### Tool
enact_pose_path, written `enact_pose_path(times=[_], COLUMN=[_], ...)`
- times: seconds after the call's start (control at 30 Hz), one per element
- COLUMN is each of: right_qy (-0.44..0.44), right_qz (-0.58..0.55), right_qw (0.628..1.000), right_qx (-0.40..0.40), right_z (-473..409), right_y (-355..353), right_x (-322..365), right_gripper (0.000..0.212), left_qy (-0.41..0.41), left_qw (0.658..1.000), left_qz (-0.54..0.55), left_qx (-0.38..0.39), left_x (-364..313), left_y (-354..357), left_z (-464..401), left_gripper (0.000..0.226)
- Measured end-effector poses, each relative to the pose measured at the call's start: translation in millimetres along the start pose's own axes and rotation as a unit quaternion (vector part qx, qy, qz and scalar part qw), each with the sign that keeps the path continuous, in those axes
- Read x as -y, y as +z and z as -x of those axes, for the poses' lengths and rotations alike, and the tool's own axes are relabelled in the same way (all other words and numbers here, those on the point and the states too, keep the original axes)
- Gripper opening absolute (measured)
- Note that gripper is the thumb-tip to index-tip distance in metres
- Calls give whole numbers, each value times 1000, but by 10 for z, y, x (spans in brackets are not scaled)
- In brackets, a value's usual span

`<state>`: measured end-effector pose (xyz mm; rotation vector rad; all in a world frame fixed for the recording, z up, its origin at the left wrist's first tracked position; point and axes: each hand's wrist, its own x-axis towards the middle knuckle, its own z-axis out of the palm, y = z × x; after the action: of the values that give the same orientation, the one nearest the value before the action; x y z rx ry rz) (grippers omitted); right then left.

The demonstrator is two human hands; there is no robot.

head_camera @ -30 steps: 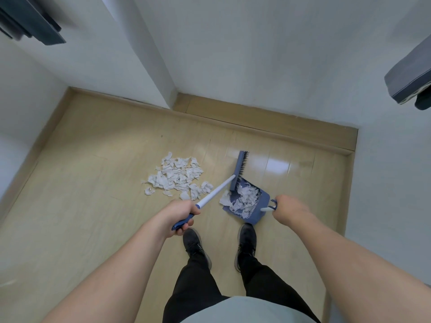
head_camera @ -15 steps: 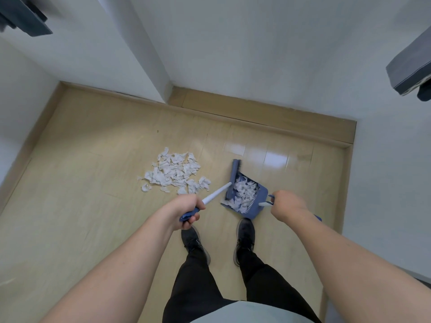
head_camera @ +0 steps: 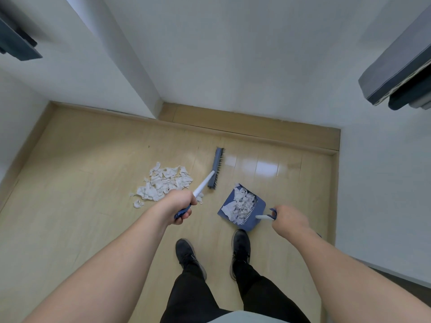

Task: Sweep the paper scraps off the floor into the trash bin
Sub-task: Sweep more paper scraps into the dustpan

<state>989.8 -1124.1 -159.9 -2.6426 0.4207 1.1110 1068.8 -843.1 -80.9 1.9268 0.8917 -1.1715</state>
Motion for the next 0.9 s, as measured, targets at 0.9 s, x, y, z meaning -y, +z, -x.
enact_pose_path(times=[0.9], right_qy=[63], right_qz=[-102], right_qw=[992], right_qx=[-49], right_z=[-114], right_y=[45], right_x=[-302], right_gripper=[19], left_qy=[-13], left_qw=[995], left_qz=[-81], left_qx=[57], left_x=[-423], left_y=[474], left_z=[-97], left_gripper=[22])
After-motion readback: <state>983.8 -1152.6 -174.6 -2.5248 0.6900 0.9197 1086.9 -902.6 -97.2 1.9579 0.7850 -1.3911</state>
